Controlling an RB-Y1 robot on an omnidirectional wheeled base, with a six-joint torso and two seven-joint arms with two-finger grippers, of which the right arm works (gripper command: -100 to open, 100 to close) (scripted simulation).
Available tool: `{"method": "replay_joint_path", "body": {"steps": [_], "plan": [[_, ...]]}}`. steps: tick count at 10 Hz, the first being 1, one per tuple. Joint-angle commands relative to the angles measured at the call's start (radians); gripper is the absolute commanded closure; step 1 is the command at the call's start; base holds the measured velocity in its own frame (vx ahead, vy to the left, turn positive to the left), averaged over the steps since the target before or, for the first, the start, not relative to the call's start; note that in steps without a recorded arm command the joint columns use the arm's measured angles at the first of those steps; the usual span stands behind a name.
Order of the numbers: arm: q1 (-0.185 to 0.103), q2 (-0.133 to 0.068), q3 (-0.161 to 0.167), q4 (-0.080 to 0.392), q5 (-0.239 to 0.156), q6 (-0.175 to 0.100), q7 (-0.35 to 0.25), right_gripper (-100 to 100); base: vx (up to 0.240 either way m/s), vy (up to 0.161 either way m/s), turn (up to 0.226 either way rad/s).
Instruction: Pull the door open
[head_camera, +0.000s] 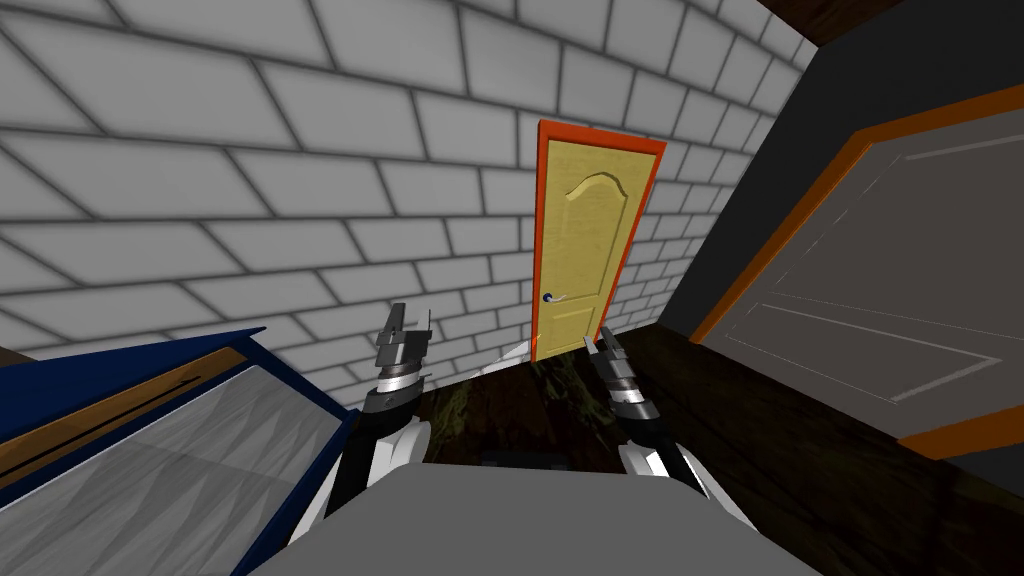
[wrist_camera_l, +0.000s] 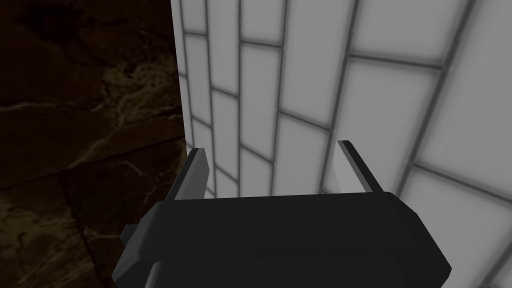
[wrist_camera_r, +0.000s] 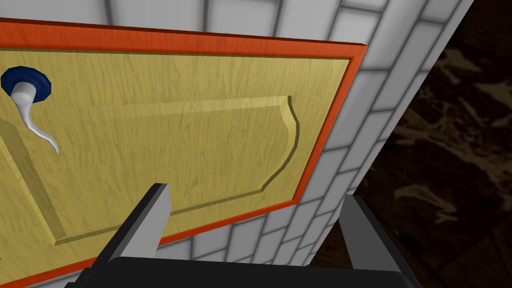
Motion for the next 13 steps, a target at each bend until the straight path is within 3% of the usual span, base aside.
{"method": "replay_joint_path", "body": {"steps": [1, 13], "plan": [[-0.006, -0.016, 0.000, 0.033, -0.007, -0.013, -0.009, -100, 0.103, -0.005, 0.037], [-0.042, -0.132, 0.022, 0.324, -0.048, -0.137, -0.060, -100, 0.107, -0.005, 0.041]]}}
